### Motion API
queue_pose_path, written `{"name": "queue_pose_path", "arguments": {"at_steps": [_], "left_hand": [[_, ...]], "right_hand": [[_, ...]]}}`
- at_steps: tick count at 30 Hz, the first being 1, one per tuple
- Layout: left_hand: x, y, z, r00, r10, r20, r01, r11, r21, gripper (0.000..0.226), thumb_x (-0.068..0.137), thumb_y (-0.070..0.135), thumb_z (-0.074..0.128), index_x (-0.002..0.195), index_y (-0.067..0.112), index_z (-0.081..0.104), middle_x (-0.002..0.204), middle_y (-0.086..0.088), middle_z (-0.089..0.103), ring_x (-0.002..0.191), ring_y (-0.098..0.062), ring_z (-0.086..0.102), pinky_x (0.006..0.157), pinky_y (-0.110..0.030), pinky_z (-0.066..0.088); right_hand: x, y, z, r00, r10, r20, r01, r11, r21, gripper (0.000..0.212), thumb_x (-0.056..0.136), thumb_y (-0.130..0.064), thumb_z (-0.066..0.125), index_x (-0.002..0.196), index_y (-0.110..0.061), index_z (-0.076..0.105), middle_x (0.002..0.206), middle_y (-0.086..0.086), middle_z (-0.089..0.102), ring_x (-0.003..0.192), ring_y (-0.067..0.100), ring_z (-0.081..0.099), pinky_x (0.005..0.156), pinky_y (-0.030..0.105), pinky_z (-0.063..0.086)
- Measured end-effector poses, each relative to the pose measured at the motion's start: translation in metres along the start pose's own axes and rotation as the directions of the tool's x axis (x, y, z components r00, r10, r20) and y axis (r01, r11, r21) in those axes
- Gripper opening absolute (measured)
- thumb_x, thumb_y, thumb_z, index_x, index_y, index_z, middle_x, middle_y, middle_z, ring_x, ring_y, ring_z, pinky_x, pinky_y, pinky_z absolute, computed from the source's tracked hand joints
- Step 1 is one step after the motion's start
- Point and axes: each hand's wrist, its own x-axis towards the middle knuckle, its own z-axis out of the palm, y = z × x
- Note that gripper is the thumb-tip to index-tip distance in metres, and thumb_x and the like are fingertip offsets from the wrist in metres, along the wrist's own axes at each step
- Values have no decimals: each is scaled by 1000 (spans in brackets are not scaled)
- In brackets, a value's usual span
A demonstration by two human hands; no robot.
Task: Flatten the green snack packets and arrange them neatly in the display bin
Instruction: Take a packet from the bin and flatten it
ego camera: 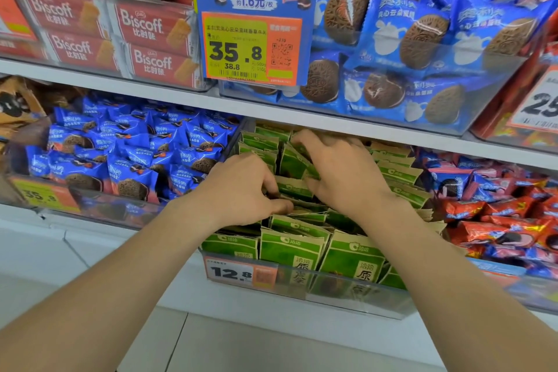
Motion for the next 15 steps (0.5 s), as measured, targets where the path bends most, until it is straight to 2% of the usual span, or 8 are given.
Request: {"name": "queue_pose_path", "arguments": {"at_steps": [1, 3, 5, 8, 10, 11, 13, 15], "left_hand": [[0, 0, 0, 1000, 1, 5, -1, 1000, 5, 38, 81, 72, 75, 88, 36, 84, 76, 17, 60, 83, -16, 54, 94, -48, 55], [2, 0, -2, 1000, 0, 16, -1, 1000, 17, 38, 81, 72, 74, 89, 36, 83, 74, 17, 56, 81, -16, 52, 92, -47, 55], [3, 2, -2, 1000, 1, 19, -1, 999, 37, 36, 83, 70, 73, 87, 36, 82, 70, 16, 55, 80, -15, 50, 90, -44, 54], [6, 5, 1, 999, 37, 16, -39, 992, 118, 36, 90, 66, 67, 85, 34, 82, 68, 14, 55, 88, -17, 56, 85, -41, 51], [7, 5, 2, 998, 60, 30, -64, 985, 163, 41, 95, 63, 61, 82, 30, 81, 69, 11, 54, 90, -18, 59, 80, -39, 50], [7, 5, 2, 997, 74, 35, -79, 982, 170, 45, 98, 62, 59, 78, 27, 80, 67, 9, 54, 84, -16, 60, 76, -38, 50], [8, 4, 2, 994, 106, 21, -108, 980, 164, 52, 103, 59, 56, 70, 22, 75, 59, 7, 52, 65, -12, 56, 65, -35, 46], [9, 5, 2, 992, 124, 19, -125, 972, 200, 49, 104, 56, 56, 75, 22, 76, 60, 6, 53, 59, -12, 51, 60, -34, 42]], "right_hand": [[0, 0, 0, 999, -22, -26, 23, 999, 28, 62, 85, -23, 80, 133, -30, 42, 118, 1, 67, 100, 32, 68, 92, 43, 47], [-3, -1, -1, 994, -106, 24, 104, 993, 54, 52, 90, -23, 77, 129, -32, 45, 126, -1, 60, 100, 30, 66, 89, 39, 45], [-5, -1, -3, 981, -142, 132, 142, 990, 11, 36, 97, -33, 73, 131, -33, 60, 133, -2, 53, 114, 28, 60, 93, 39, 43], [-2, 1, 0, 986, -118, 122, 125, 991, -51, 22, 97, -40, 71, 117, -33, 77, 129, -2, 59, 127, 27, 47, 100, 42, 38], [-2, 0, 6, 995, -68, 69, 70, 997, -24, 11, 97, -27, 72, 106, -25, 78, 112, -1, 63, 115, 28, 55, 94, 41, 41], [-2, -1, 7, 999, -24, 29, 24, 1000, 9, 10, 96, -19, 72, 105, -19, 75, 104, 1, 65, 104, 30, 61, 87, 40, 46], [-2, -2, 7, 995, 85, -57, -81, 994, 73, 18, 94, -10, 69, 111, -13, 62, 89, 5, 64, 78, 32, 64, 63, 38, 49], [-3, -1, 9, 993, 101, -58, -95, 991, 93, 33, 93, -5, 66, 120, -12, 47, 72, 1, 54, 58, 29, 54, 48, 34, 40]]}}
